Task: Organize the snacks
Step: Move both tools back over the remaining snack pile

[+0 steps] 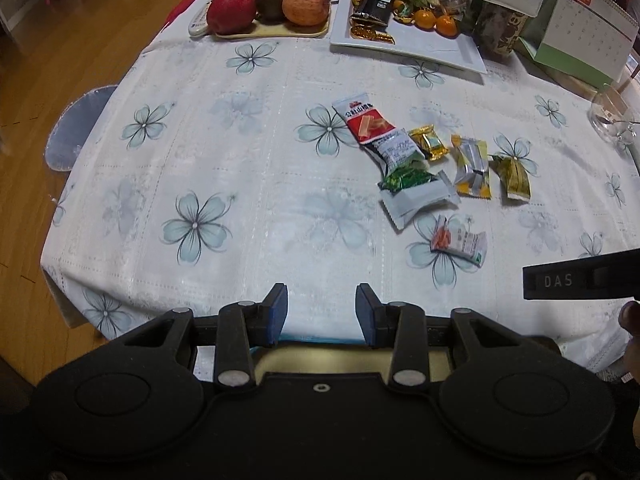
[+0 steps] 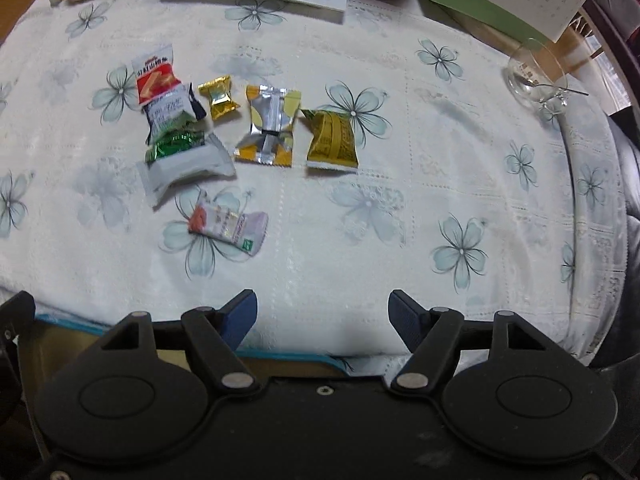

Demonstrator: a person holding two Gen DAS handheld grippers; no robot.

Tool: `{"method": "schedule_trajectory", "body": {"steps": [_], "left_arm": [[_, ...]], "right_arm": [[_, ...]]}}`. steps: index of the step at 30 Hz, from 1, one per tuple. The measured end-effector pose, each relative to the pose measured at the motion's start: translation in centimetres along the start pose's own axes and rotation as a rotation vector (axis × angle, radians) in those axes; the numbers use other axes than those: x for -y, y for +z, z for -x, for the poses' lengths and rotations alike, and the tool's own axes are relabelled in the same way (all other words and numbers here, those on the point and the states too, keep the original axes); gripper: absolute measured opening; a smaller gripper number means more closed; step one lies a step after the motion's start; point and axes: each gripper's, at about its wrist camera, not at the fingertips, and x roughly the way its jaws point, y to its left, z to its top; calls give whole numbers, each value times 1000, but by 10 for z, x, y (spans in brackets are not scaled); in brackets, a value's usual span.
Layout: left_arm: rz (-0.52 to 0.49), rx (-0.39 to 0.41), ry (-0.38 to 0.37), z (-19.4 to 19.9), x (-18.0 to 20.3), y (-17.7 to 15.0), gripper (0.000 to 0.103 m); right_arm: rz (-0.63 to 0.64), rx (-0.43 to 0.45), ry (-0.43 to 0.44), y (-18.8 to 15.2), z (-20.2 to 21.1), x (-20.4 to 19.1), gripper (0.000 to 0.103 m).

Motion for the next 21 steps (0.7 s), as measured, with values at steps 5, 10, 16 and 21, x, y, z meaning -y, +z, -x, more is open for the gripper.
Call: {"method": "schedule_trajectory", "body": {"steps": [5, 10, 16, 21], "left_arm": [[-22, 18, 9, -13, 7, 33, 47], [-20, 22, -14, -28, 12, 61, 47], [12, 3, -19, -52, 15, 87, 47], [-24, 10, -17, -64, 21, 98, 47]], "right_arm": [[-106, -15, 132, 34, -12, 24, 73], [-274, -13, 252, 60, -26, 57, 73], [-428, -2, 292, 79, -46, 79, 74], [-467, 5, 305, 92, -59, 84, 75]]}}
